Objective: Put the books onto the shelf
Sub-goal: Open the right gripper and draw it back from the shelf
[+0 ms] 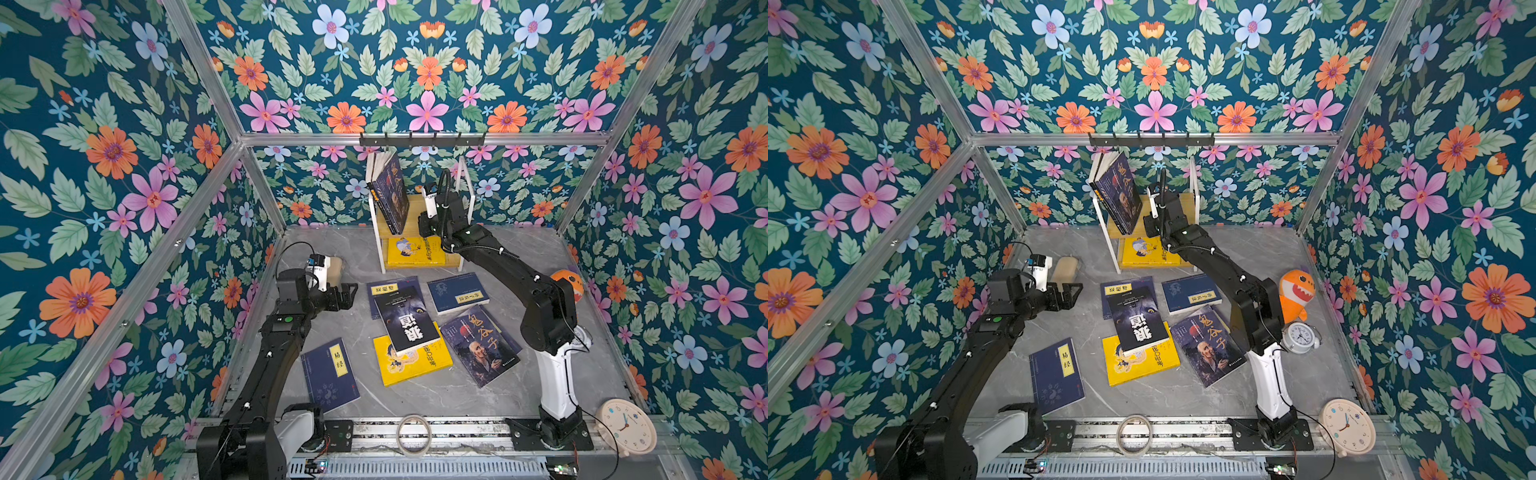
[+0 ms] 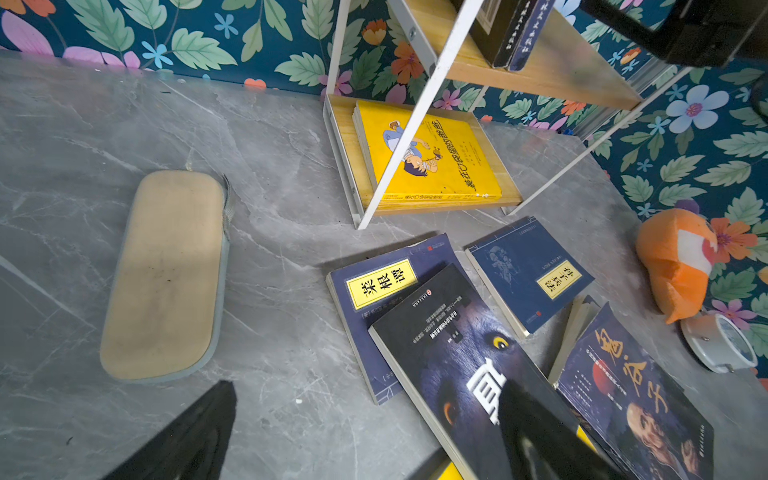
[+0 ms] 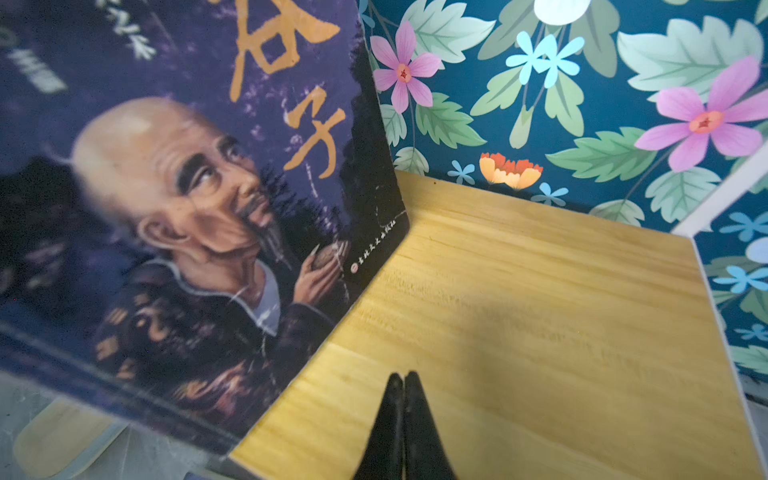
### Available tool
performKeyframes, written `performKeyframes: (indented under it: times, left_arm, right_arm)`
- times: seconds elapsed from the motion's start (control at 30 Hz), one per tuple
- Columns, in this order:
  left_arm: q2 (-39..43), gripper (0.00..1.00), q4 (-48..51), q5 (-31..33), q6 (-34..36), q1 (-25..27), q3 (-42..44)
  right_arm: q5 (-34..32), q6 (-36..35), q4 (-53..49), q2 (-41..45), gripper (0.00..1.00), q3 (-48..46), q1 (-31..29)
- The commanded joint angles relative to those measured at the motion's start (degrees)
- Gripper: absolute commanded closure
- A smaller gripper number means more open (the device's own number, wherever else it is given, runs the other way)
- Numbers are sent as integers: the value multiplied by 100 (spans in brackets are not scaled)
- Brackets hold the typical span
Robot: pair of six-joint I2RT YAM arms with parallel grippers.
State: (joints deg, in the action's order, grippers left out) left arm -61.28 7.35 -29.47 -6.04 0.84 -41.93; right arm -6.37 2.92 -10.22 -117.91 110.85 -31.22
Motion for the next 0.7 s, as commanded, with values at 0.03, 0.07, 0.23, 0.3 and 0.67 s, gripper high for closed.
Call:
performKeyframes:
  times: [0.03,0.07,0.23,0.3,0.67]
  left_arm:
    - [-1,0,-204,-178,-153,28,102]
    - [-11,0,-263,-252,-206,30,167]
    - [-109,0,-632,-522,-796,60,470]
    - [-171,0,-870,-700,-1019,115,659]
    - [-833,1,-1678,-999,-2159,438,1180]
  right_arm:
    - [-125,433,576,895,100,-1043,-69]
    - [-82,491,694,1101,100,-1322,-97]
    - [-167,764,931,2056,88,-2611,-360]
    - [-290,872,1164,2494,80,-3205,-480]
    - [-703,1761,1448,3964,52,-5535,-895]
